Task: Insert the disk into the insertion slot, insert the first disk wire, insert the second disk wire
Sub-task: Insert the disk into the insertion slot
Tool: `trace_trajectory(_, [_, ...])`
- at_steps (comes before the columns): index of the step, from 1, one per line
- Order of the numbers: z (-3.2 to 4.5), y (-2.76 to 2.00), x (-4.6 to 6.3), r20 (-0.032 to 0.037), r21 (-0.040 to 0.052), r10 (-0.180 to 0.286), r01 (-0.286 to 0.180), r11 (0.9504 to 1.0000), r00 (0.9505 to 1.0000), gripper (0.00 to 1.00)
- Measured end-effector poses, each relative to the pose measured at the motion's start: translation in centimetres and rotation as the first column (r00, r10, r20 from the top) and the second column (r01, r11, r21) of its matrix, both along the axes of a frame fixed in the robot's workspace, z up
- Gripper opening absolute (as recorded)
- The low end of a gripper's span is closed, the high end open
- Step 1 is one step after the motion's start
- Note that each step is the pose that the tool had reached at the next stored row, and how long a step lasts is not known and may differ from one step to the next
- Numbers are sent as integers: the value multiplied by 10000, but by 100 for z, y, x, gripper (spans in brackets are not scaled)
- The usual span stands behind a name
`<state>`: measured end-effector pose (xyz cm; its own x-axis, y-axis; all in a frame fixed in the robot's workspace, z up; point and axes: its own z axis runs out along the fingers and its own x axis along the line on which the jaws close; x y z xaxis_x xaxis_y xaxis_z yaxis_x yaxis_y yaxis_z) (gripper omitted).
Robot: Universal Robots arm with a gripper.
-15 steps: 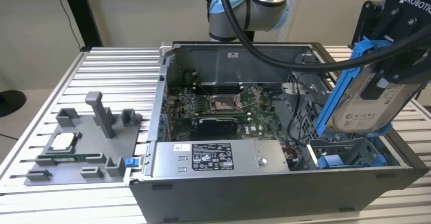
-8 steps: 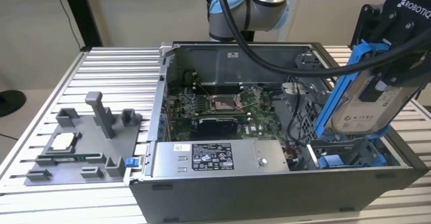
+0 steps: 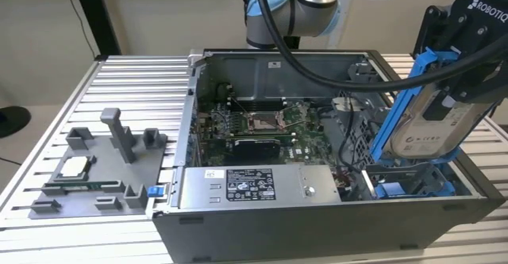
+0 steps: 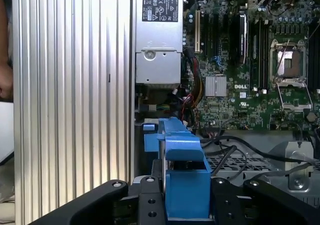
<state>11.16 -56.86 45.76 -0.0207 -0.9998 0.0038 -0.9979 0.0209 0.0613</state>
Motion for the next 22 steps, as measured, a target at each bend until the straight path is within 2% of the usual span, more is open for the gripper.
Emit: trace_trajectory(22, [-156, 0, 2, 0, 1, -1, 1, 10000, 10000, 0])
